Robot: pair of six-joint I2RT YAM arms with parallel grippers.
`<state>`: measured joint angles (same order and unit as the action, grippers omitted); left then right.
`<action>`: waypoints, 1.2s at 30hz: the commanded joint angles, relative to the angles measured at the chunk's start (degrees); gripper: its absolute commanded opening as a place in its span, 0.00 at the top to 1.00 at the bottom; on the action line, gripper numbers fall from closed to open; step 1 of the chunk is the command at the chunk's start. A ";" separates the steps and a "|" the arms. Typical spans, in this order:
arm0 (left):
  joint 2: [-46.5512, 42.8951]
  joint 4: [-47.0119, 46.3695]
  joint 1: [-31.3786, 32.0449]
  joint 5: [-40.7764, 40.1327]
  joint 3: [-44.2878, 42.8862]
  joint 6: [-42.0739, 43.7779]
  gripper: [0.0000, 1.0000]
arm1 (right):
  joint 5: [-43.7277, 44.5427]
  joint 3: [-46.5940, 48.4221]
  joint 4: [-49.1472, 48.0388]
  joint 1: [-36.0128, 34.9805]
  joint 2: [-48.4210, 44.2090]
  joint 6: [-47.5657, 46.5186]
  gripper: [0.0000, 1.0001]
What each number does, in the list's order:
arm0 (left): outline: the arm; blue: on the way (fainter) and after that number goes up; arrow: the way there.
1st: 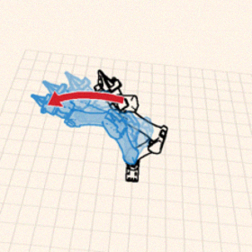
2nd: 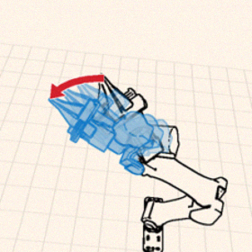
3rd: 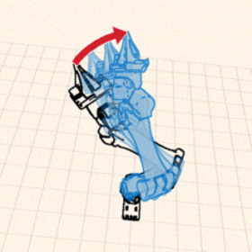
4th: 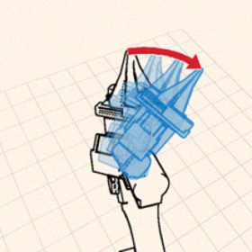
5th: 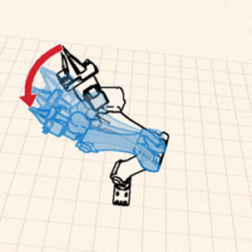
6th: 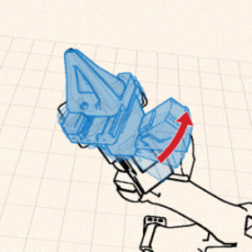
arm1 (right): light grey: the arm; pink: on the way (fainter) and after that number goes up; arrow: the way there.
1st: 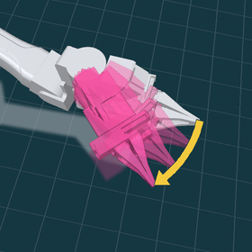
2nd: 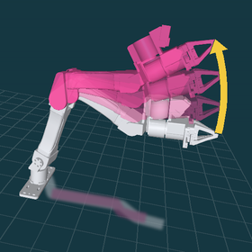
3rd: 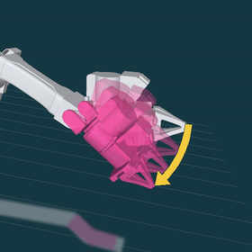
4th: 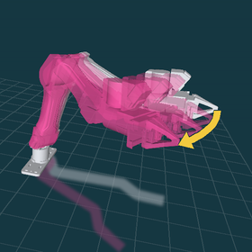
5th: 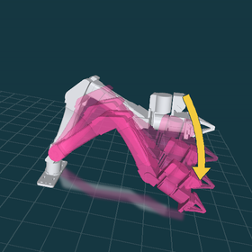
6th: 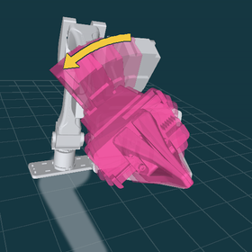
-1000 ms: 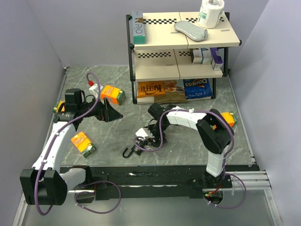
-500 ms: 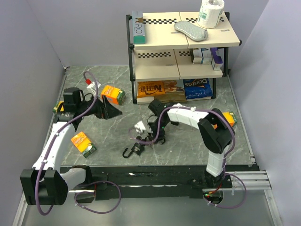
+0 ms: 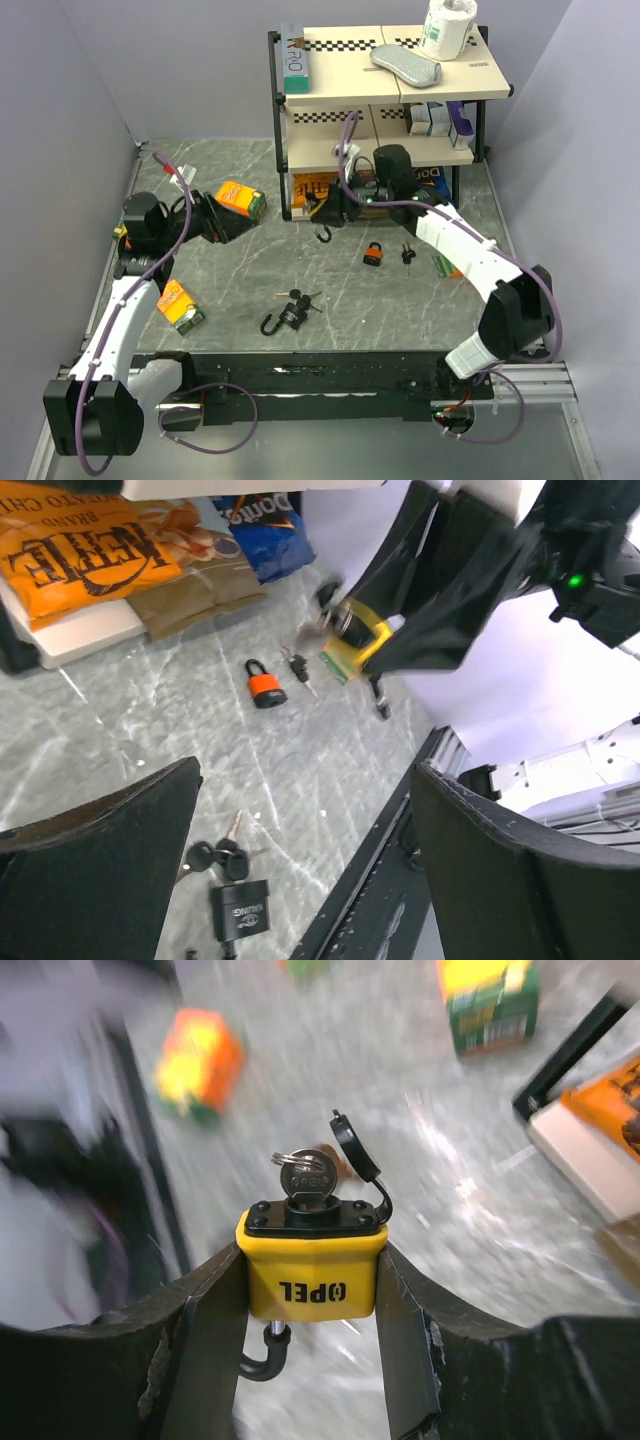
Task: Lock with the key
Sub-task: Pick up the lock from the center of the board, then lock the lock.
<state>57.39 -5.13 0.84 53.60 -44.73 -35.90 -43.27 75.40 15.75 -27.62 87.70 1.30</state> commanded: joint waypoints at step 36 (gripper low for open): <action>1.50 -15.98 9.27 -15.81 2.37 -20.44 0.57 | 22.88 21.81 -1.69 -11.67 10.74 51.00 1.00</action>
<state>59.44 -19.88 9.82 39.64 -40.58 -55.11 -20.10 95.66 17.67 -38.87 100.53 50.39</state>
